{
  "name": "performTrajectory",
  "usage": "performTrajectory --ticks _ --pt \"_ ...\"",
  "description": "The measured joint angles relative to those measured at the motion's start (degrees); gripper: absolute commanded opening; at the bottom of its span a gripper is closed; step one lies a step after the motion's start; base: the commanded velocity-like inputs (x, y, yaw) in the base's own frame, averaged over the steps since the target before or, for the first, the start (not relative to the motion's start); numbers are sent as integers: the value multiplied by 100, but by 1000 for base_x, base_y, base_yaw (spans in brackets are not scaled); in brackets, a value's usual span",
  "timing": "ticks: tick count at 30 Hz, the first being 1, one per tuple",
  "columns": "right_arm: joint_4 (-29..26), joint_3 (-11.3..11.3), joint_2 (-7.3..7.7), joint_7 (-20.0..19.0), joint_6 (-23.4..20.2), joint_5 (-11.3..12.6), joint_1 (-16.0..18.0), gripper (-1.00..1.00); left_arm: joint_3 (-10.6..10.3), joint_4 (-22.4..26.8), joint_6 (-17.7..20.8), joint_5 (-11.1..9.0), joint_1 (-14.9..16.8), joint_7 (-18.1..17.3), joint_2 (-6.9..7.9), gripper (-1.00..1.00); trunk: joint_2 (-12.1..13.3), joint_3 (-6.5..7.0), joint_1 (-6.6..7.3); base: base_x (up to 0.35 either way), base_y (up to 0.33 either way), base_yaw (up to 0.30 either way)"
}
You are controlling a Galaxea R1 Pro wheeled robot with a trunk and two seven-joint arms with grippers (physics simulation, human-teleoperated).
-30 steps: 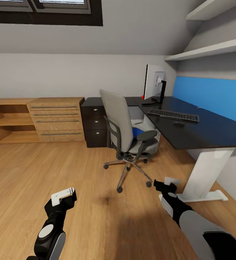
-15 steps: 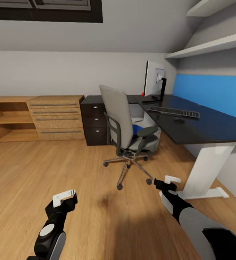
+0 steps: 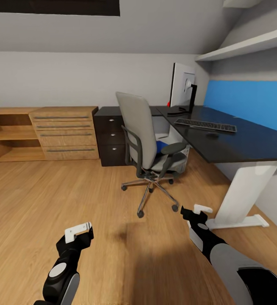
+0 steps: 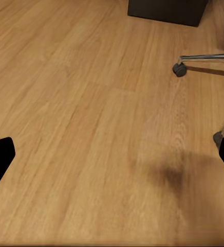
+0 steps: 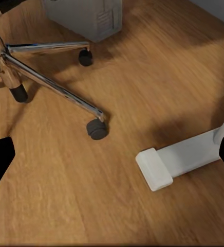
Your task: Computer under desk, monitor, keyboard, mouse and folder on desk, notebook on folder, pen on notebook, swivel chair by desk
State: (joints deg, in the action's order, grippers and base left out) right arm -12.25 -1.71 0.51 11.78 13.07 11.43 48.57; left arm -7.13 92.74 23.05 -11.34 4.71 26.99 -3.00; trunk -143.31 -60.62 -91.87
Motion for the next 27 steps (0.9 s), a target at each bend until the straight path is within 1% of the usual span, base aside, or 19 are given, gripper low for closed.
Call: performTrajectory --ticks 8,16,27 --pt "-1 6 21 0 17 0 0 100 -24 0 0 0 0 4 0 100 -11 -177 -21 0 0 0" --pt "-1 0 10 1 32 0 0 100 -26 -8 0 1 0 4 10 100 -11 -178 -20 23 0 0" --pt "-5 6 18 10 267 1 -8 100 -23 -16 0 8 0 4 26 100 -11 -178 -17 265 0 0"
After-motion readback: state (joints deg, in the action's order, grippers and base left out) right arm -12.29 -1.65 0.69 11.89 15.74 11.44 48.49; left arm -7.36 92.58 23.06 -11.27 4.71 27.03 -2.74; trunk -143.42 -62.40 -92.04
